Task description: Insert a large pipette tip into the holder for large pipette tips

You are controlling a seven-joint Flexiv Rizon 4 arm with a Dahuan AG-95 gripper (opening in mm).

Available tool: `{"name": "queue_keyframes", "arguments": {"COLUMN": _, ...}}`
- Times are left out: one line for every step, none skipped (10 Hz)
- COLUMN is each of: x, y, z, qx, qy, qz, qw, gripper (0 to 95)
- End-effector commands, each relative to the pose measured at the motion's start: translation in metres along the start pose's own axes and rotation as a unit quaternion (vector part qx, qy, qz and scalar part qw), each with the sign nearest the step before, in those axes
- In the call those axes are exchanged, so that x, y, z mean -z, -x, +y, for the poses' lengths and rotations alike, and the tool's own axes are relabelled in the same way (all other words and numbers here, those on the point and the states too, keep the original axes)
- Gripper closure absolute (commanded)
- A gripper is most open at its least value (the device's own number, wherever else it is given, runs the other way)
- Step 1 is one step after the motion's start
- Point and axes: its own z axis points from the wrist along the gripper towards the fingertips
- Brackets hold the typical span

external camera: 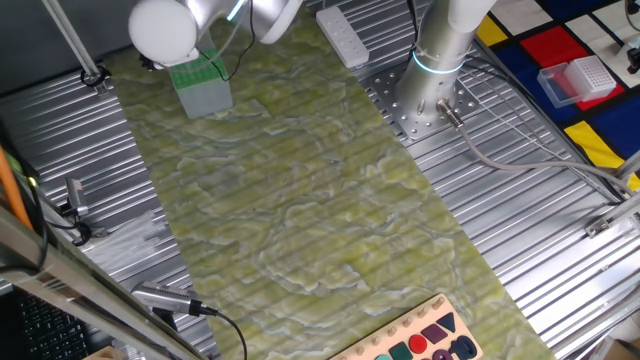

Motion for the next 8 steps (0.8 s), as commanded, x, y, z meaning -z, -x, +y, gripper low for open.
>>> {"name": "queue_keyframes", "arguments": {"x": 0.0014, "y": 0.0004, "z": -0.0028, "qx": -0.001, "qy": 0.001, "qz": 0.007, "qw": 1.0000, "gripper": 95.0}}
{"name": "queue_keyframes", "arguments": {"x": 0.0018, "y": 0.0003, "z": -0.0033, "qx": -0.001, "qy": 0.001, "qz": 0.009, "qw": 1.0000, "gripper": 95.0}}
{"name": "queue_keyframes", "arguments": {"x": 0.0029, "y": 0.0012, "z": -0.0048, "qx": -0.002, "qy": 0.001, "qz": 0.013, "qw": 0.9999, "gripper": 95.0}}
{"name": "queue_keyframes", "arguments": {"x": 0.0038, "y": 0.0014, "z": -0.0058, "qx": -0.002, "qy": 0.001, "qz": 0.013, "qw": 0.9999, "gripper": 95.0}}
{"name": "queue_keyframes", "arguments": {"x": 0.0051, "y": 0.0015, "z": -0.0070, "qx": -0.001, "qy": 0.002, "qz": 0.014, "qw": 0.9999, "gripper": 95.0}}
{"name": "queue_keyframes", "arguments": {"x": 0.0068, "y": 0.0016, "z": -0.0087, "qx": 0.001, "qy": 0.002, "qz": 0.016, "qw": 0.9999, "gripper": 95.0}}
{"name": "queue_keyframes", "arguments": {"x": 0.0088, "y": 0.0013, "z": -0.0106, "qx": 0.001, "qy": 0.003, "qz": 0.017, "qw": 0.9999, "gripper": 95.0}}
{"name": "queue_keyframes", "arguments": {"x": 0.0102, "y": 0.0022, "z": -0.0118, "qx": 0.000, "qy": 0.003, "qz": 0.020, "qw": 0.9998, "gripper": 95.0}}
